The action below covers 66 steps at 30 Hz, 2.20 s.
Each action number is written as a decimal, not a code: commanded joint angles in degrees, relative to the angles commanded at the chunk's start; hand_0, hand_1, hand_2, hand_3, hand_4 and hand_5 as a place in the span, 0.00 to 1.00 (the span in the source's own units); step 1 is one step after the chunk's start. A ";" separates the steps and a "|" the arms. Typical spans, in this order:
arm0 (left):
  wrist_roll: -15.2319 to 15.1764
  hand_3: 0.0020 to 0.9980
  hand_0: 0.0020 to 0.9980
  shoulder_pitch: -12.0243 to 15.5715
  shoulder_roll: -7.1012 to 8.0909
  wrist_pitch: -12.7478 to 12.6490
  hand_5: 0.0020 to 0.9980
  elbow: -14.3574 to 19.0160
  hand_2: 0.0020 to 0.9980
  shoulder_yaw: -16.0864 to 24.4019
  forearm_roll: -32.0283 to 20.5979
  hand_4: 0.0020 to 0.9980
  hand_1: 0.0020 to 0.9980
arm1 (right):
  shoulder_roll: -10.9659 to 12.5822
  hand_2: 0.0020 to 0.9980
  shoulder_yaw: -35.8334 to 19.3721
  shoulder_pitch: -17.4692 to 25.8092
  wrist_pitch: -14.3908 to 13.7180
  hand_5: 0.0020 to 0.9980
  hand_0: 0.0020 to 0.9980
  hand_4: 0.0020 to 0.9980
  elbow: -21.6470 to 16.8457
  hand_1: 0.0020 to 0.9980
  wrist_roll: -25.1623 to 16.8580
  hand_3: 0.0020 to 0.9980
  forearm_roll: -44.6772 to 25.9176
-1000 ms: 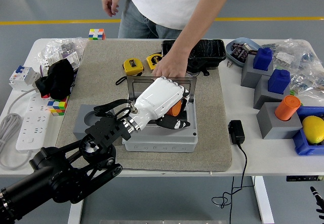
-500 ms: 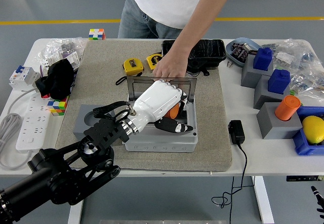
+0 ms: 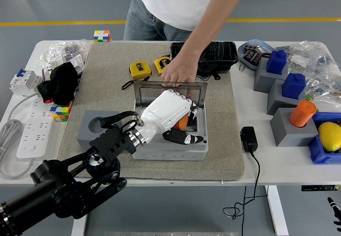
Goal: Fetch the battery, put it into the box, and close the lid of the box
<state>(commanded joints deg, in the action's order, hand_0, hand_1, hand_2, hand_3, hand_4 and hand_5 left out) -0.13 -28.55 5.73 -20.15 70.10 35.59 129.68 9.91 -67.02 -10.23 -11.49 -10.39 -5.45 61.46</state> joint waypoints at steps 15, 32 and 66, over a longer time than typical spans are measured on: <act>-0.47 0.00 0.07 -0.43 -0.16 -0.20 0.72 -0.24 0.03 0.53 -0.95 1.00 0.00 | -0.02 0.78 -0.11 -0.20 -0.01 1.00 0.82 1.00 -0.06 0.81 -0.02 0.81 0.00; -2.54 0.06 0.13 -0.81 -0.76 0.22 0.84 -2.62 0.09 1.05 -3.81 1.00 0.04 | 0.03 0.78 0.05 -0.40 0.00 1.00 0.82 1.00 -0.11 0.81 -0.05 0.81 -0.20; -2.80 0.66 1.00 -0.21 -0.78 2.08 0.87 -2.44 0.81 1.54 -2.69 1.00 0.94 | 0.17 0.77 0.94 -0.25 0.32 1.00 0.82 1.00 -0.04 0.79 0.01 0.81 -0.88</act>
<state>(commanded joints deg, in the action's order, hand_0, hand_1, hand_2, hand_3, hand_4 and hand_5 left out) -2.92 -28.76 4.94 -18.06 67.66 37.13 126.99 10.09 -66.08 -10.49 -11.18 -10.44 -5.44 60.58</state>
